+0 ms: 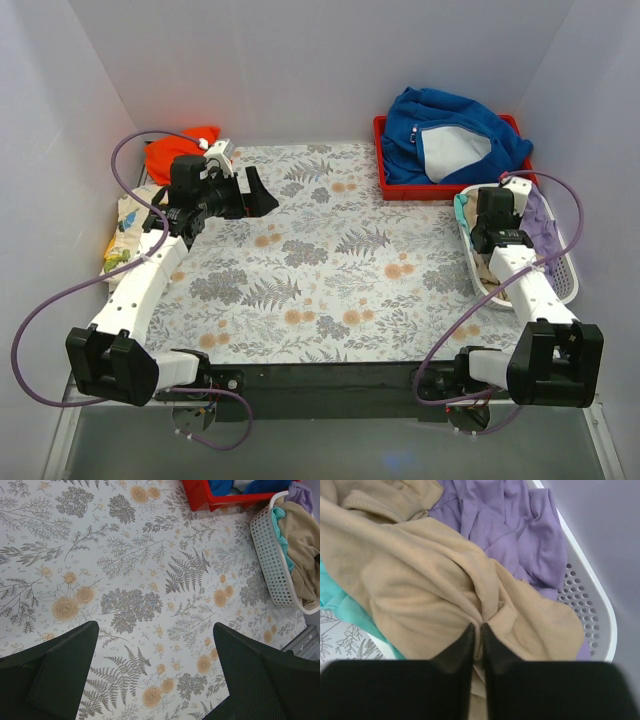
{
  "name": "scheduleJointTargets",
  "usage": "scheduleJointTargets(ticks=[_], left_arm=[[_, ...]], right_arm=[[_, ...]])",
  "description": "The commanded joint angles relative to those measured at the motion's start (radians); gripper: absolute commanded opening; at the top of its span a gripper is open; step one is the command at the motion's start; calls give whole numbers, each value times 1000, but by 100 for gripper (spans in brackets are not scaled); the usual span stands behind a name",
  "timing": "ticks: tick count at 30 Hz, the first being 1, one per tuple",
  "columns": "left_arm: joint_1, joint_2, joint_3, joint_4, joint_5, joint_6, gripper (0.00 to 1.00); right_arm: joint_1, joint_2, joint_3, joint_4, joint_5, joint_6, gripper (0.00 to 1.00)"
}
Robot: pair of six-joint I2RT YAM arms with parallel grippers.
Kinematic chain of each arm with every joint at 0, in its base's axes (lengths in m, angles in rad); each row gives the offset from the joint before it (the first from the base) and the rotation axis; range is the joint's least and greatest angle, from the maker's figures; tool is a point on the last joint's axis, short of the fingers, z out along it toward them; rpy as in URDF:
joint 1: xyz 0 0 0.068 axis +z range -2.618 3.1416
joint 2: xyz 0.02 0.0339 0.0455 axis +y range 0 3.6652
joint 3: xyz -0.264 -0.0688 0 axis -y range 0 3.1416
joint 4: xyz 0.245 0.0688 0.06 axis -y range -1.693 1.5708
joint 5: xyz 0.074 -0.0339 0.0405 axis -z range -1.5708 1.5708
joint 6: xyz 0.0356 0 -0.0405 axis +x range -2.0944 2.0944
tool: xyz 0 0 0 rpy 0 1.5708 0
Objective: Fold and stack the t-shirts
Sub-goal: Grab the tshirt from the pile, then move the tshirt to the center of the board
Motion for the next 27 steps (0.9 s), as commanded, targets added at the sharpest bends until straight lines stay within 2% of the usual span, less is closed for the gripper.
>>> scheduleJointTargets(ticks=[1, 2, 4, 8, 9, 15, 19, 20, 23, 27], left_arm=[[-1, -7, -6, 14, 22, 5, 98], [-1, -9, -7, 16, 18, 5, 98], [-1, -7, -7, 19, 16, 4, 98], [-1, -1, -12, 43, 33, -6, 98], [-1, 2, -13, 46, 44, -7, 98], [-1, 14, -6, 65, 53, -21, 98], [-1, 21, -1, 79, 52, -33, 98], [-1, 22, -2, 88, 45, -38, 98], [-1, 16, -9, 106, 9, -65, 98], [-1, -16, -19, 128, -40, -95, 98]], right_arm=[[-21, -24, 48, 4, -26, 14, 5], [-21, -36, 50, 7, -63, 12, 1], [-21, -100, 39, 32, -124, 0, 1], [-21, -284, -26, 156, -369, -38, 1], [-21, -351, -24, 187, -485, -48, 1], [-21, -505, 89, 205, -819, -77, 1], [-21, -499, 203, 259, -1122, -13, 1], [-21, -487, 232, 276, -1257, 16, 1], [-17, -414, 290, 472, -1493, 191, 1], [54, -312, 358, 595, -1635, 337, 1]])
